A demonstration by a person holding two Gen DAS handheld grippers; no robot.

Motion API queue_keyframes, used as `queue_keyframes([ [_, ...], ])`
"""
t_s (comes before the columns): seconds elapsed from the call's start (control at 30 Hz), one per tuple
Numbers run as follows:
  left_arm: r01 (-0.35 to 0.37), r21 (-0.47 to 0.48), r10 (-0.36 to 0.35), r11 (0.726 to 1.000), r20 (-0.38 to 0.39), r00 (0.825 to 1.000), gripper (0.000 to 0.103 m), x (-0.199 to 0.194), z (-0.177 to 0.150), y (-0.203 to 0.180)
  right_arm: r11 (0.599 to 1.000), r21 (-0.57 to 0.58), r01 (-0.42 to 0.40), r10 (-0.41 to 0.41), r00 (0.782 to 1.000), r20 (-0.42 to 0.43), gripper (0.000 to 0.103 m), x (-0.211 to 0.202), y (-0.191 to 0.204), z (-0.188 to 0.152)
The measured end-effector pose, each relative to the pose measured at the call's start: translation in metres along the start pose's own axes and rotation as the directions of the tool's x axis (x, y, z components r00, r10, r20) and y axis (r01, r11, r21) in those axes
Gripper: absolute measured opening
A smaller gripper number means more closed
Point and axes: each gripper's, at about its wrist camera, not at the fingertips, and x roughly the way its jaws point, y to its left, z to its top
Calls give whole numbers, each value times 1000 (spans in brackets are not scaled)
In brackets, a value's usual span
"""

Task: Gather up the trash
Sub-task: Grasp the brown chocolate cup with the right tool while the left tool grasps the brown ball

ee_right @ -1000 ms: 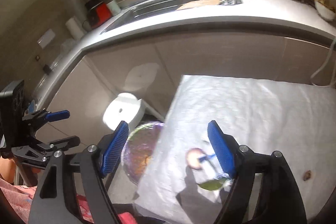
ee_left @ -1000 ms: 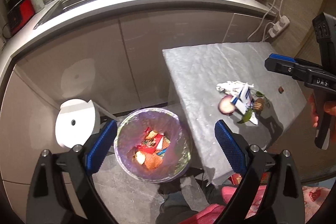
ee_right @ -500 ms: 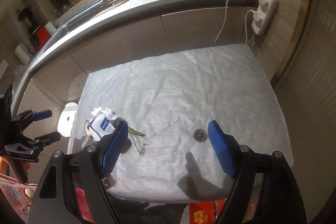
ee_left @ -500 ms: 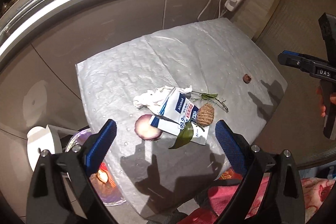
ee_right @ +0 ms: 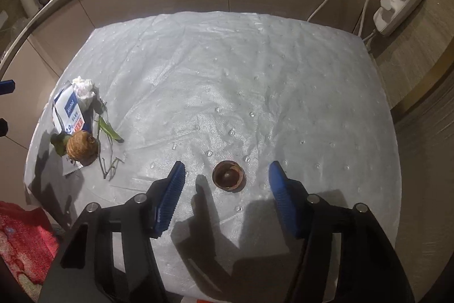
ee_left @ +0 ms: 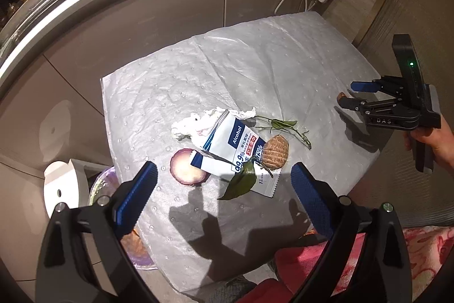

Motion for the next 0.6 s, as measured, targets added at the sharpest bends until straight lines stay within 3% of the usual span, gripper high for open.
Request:
queue_keyframes([
  [0.1,-7,-6,7,1000,-9,1000,91,2,0,-3,999,-45,9,-9,1000,-15,41,8,3,-2],
  [0.17,-5,-7,5,1000,-14,1000,91,4,0,-6,997,-74,11,-13,1000,-22,26,10,6,-3],
  [0.37,33,-2,-33,999,-41,999,91,21,3,-20,999,-24,-28,28,999,-22,24,7,-4,-5],
  [0.6,83,24,-81,996,-90,993,90,55,11,-42,992,85,-88,85,996,40,24,-22,-26,-4],
])
